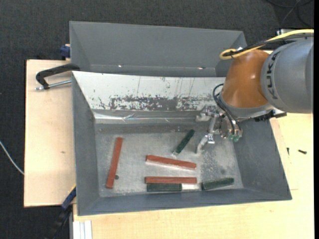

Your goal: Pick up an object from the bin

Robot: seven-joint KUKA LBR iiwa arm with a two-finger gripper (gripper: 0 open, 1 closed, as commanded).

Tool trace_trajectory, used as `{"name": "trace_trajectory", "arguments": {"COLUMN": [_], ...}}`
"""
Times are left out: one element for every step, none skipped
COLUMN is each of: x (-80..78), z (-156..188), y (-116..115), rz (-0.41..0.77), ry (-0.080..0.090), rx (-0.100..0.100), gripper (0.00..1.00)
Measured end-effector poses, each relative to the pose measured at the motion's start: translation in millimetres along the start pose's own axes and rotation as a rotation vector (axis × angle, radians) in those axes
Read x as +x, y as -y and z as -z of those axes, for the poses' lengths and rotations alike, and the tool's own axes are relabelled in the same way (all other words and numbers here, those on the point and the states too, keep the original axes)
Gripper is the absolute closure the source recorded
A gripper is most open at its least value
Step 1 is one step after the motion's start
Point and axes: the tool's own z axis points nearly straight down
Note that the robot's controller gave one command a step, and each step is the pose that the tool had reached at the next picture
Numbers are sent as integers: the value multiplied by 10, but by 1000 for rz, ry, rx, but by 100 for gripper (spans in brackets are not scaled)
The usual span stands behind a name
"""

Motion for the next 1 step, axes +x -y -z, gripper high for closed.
{"name": "trace_trajectory", "arguments": {"x": [1], "z": [0], "y": [0], "rz": [0], "ry": [-1], "rx": [0], "gripper": [0]}}
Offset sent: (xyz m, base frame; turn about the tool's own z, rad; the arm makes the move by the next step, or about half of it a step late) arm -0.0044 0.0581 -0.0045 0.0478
